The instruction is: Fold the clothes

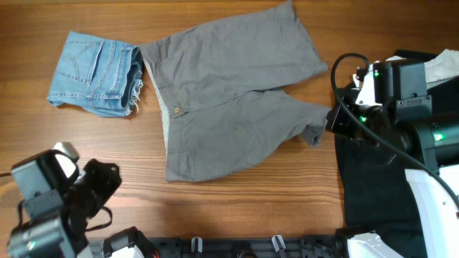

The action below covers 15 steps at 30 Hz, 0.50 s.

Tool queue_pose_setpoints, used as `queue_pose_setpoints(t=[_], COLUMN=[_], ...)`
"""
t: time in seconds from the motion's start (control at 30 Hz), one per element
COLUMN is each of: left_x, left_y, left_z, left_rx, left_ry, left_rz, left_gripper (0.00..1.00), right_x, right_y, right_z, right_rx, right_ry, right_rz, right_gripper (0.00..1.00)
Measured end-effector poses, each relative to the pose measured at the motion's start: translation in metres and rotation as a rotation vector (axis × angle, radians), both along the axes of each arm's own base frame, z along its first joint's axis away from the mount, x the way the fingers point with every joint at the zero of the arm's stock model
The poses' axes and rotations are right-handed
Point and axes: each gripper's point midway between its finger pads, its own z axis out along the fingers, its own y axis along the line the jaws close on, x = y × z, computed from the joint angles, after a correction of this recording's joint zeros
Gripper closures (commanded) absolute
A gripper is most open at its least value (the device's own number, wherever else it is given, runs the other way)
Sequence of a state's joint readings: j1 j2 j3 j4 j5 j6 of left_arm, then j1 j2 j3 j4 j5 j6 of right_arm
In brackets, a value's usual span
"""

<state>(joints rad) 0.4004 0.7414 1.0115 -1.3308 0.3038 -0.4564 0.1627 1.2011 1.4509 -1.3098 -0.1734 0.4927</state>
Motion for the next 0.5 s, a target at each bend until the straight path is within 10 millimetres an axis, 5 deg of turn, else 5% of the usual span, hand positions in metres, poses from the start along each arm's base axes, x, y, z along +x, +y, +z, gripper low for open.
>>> queue_pose_setpoints(t=[0.2,0.33,0.5], left_x=[0.000,0.003,0.015], left_y=[-0.052,-0.087,-0.085], left_z=[-0.125,-0.158,-0.198], left_rx=[-0.354,-0.386,-0.339], left_ry=[0.266,0.398,0.518], left_rz=[-0.141,-0.305,-0.225], left_gripper=[0.45,0.38,0.42], right_x=[0.003,0.005,0.005], right_y=[-0.001,-0.003,-0.004], right_z=[-0.011,-0.013,-0.014], right_rx=[-0.018,-0.031,-0.036], right_ry=[0.049,0.054,0.053], right_rz=[-0.004,-0.007,-0.005], right_gripper=[0.96,0.96,0.96])
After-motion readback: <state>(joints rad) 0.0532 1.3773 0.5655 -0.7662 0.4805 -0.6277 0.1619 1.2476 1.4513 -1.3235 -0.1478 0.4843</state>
